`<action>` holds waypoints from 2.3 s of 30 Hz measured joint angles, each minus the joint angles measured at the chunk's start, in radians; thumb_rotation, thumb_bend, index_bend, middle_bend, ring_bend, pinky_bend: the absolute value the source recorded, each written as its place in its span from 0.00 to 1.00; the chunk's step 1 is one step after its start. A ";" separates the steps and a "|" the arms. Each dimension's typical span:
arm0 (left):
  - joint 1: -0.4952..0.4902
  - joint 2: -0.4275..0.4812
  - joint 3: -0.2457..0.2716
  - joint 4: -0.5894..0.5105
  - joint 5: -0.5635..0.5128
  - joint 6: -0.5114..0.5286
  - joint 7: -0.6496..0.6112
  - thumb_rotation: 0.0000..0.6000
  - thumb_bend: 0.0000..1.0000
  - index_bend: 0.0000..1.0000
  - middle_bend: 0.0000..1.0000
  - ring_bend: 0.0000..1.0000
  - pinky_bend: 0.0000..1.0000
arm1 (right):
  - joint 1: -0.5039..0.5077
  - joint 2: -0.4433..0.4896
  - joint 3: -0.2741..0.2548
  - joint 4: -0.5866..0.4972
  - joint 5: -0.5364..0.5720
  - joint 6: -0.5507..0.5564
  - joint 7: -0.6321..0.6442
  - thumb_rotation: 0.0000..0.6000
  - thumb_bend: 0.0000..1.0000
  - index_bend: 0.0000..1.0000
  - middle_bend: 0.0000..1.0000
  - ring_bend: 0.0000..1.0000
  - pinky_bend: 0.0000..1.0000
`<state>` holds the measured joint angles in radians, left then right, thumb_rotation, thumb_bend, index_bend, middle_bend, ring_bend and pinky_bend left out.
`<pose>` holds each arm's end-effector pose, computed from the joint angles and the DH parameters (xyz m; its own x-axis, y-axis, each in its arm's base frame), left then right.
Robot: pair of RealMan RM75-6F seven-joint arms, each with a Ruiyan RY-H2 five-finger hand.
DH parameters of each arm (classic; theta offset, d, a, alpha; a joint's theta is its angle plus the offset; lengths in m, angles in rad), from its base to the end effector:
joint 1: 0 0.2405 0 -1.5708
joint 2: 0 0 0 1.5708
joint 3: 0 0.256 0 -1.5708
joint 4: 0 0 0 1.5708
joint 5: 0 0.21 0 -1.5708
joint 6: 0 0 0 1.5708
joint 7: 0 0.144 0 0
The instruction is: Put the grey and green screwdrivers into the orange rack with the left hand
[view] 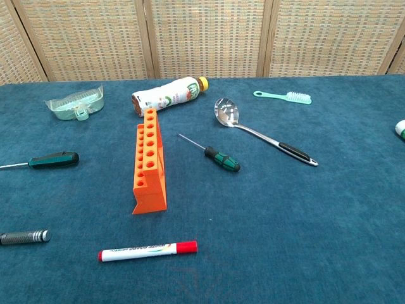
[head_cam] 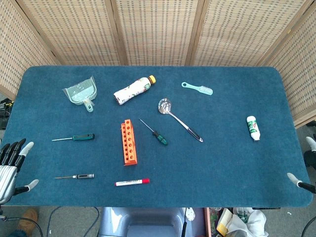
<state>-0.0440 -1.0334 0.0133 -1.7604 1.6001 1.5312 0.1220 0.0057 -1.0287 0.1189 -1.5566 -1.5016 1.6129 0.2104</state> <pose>-0.2840 0.1536 0.1657 0.4549 0.0290 0.8901 0.8891 -0.0722 -0.4520 -0.3250 -0.1685 0.2205 0.3335 0.1733 0.9267 -0.9423 0.0300 0.3335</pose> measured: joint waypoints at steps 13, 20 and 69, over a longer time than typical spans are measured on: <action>-0.030 -0.057 0.007 0.042 0.048 -0.029 -0.048 1.00 0.00 0.07 0.00 0.00 0.00 | -0.004 0.010 0.001 -0.007 0.005 -0.003 0.034 1.00 0.00 0.02 0.00 0.00 0.00; -0.085 -0.138 -0.001 0.069 -0.007 -0.167 -0.004 1.00 0.16 0.35 0.00 0.00 0.00 | -0.003 0.017 0.005 -0.001 0.015 -0.013 0.078 1.00 0.00 0.02 0.00 0.00 0.00; -0.241 -0.455 -0.013 0.197 -0.325 -0.424 0.264 1.00 0.30 0.49 0.00 0.00 0.00 | 0.017 0.030 0.012 0.023 0.040 -0.072 0.178 1.00 0.00 0.02 0.00 0.00 0.00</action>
<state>-0.2847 -1.4887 0.0001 -1.5631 1.2749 1.1070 0.3859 0.0225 -0.9985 0.1309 -1.5333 -1.4614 1.5408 0.3884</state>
